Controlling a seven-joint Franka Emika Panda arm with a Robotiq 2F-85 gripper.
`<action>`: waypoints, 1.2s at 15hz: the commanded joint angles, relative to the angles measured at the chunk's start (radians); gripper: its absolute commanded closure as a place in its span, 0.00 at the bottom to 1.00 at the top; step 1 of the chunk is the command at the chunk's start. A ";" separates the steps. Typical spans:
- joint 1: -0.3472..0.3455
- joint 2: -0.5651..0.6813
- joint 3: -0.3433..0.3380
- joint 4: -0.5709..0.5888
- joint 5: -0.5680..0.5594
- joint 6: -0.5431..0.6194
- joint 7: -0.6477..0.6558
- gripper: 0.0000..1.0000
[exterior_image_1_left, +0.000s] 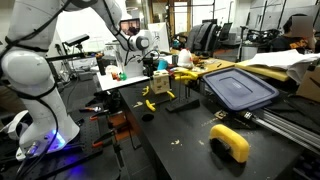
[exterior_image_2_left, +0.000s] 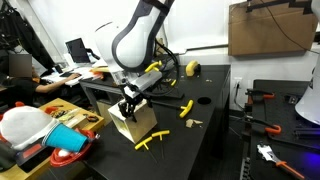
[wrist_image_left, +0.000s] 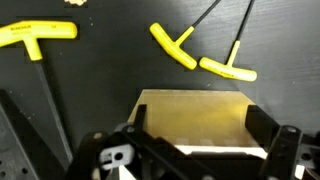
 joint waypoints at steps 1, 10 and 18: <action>0.030 0.003 -0.040 0.007 -0.091 0.043 0.029 0.00; 0.014 -0.076 -0.016 -0.067 -0.138 0.092 -0.052 0.00; -0.016 -0.191 0.043 -0.143 -0.117 -0.018 -0.259 0.00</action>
